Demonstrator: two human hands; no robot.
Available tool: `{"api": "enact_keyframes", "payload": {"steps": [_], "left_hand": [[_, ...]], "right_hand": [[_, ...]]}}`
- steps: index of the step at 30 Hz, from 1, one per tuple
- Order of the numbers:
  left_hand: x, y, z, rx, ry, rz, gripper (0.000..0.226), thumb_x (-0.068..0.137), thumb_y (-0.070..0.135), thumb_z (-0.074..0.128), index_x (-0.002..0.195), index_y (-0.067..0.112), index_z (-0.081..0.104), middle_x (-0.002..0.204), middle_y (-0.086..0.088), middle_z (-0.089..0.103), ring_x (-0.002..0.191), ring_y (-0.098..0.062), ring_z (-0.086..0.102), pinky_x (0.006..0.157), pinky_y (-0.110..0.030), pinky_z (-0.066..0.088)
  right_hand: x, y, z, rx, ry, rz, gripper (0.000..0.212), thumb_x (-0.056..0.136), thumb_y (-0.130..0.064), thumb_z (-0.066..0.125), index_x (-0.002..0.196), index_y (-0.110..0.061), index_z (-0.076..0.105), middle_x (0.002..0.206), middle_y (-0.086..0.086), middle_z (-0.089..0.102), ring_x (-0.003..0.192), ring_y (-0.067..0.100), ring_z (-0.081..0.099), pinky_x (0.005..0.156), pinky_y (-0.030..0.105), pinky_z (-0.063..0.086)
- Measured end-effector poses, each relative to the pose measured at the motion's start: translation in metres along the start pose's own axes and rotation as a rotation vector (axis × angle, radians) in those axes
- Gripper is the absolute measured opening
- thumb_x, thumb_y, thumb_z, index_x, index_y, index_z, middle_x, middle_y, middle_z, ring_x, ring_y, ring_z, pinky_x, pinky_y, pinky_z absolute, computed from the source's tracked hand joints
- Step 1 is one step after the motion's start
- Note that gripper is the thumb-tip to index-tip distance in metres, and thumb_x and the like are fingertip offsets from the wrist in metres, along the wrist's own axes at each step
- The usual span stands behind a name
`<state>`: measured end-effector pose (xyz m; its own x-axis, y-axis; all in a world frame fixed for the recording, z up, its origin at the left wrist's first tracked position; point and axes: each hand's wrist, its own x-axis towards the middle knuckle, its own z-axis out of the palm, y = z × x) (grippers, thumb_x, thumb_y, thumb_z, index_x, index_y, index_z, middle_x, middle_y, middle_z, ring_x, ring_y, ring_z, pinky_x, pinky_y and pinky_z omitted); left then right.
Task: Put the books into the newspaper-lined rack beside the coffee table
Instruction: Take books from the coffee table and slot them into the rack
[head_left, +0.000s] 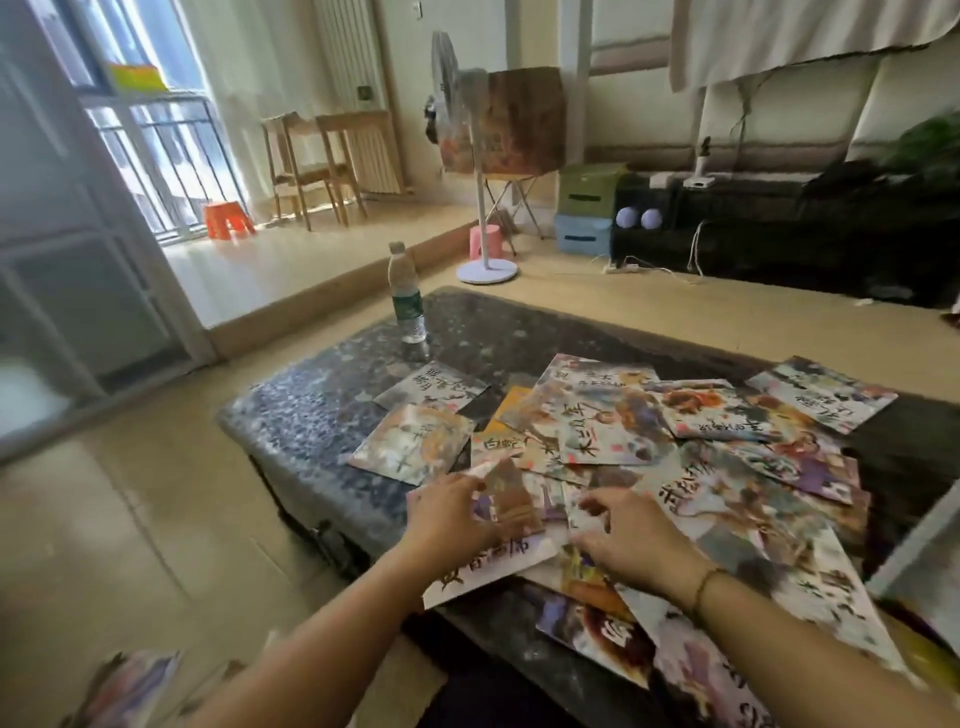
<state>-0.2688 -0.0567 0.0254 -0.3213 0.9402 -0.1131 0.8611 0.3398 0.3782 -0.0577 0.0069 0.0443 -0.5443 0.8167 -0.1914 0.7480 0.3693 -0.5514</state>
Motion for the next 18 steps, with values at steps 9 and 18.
{"api": "enact_keyframes", "payload": {"steps": [9, 18], "left_hand": [[0.004, -0.038, 0.028, 0.035, -0.049, -0.014, 0.073, 0.082, 0.054, 0.069, 0.144, 0.033, 0.039, 0.152, 0.005, 0.032, 0.142, -0.024, 0.024, 0.112, -0.048, 0.031], [0.004, -0.049, 0.035, 0.0, 0.004, 0.046, 0.07, 0.079, 0.055, 0.07, 0.141, 0.033, 0.045, 0.15, 0.006, 0.037, 0.141, -0.021, 0.027, 0.115, -0.045, 0.029]], "right_hand": [[0.046, -0.02, 0.04, 0.065, 0.003, 0.1, 0.028, 0.085, -0.034, 0.069, 0.092, -0.007, 0.065, 0.092, 0.011, 0.063, 0.084, 0.02, 0.058, 0.069, 0.027, 0.042], [0.055, -0.021, 0.053, 0.266, 0.039, 0.203, 0.014, 0.082, -0.015, 0.074, 0.094, -0.009, 0.071, 0.089, 0.003, 0.066, 0.091, 0.019, 0.062, 0.079, 0.026, 0.047]]}}
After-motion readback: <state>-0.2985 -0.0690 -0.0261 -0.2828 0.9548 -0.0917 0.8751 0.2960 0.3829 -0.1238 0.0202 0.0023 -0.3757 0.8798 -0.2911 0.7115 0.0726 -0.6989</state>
